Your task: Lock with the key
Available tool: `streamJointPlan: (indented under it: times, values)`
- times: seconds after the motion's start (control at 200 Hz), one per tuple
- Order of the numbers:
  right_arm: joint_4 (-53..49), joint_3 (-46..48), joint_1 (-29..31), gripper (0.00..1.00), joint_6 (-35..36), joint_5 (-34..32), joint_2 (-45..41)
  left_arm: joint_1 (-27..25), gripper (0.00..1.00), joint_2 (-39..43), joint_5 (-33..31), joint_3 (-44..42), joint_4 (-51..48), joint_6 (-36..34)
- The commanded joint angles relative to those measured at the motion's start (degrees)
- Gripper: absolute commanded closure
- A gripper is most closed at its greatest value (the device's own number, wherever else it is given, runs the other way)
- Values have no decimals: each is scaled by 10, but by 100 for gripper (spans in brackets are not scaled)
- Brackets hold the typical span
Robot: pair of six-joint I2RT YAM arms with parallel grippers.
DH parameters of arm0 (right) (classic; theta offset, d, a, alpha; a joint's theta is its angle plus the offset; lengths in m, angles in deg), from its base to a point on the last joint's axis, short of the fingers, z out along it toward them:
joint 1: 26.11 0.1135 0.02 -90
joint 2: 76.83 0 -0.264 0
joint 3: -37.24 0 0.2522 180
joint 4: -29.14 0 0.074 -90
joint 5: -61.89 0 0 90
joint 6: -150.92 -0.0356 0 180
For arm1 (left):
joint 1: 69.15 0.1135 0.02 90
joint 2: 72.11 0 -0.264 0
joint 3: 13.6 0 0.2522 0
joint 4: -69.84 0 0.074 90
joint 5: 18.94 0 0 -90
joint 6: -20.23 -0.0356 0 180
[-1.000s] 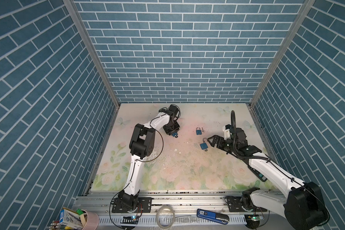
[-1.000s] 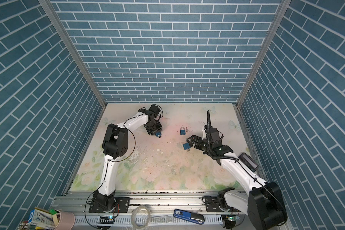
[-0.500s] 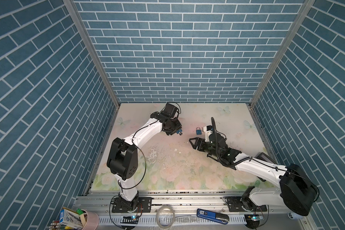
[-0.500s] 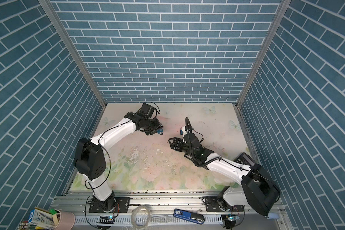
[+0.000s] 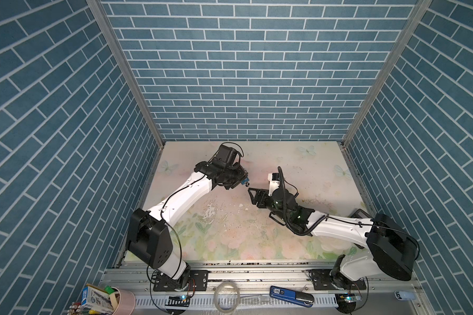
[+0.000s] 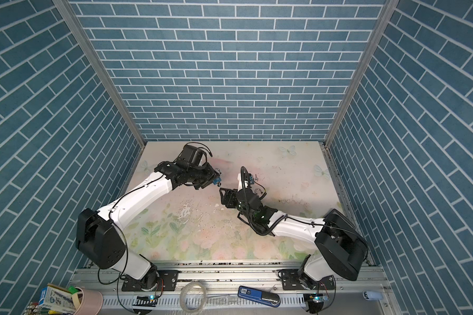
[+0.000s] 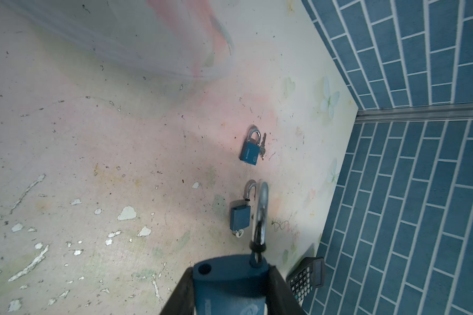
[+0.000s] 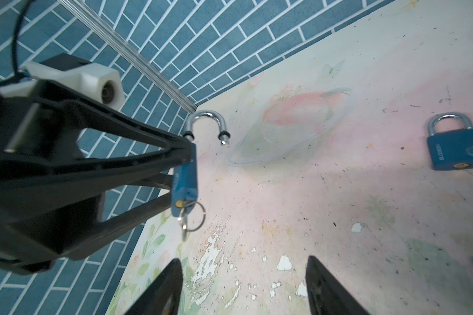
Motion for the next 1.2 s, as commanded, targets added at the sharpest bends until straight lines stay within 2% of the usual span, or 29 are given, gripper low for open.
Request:
streamJointPlan:
  times: [0.0, 0.625, 0.815, 1.195]
  values:
    - [65, -12, 5, 30, 20, -2, 12, -3, 84, 10, -4, -11, 8, 3]
    - [142, -11, 2, 35, 20, 25, 42, -3, 85, 23, 4, -19, 16, 3]
    - [197, -4, -10, 45, 2, 44, 64, -3, 85, 25, 8, -28, 23, 3]
    - [246, -7, -14, 52, -20, 61, 98, -3, 85, 31, 9, -39, 31, 3]
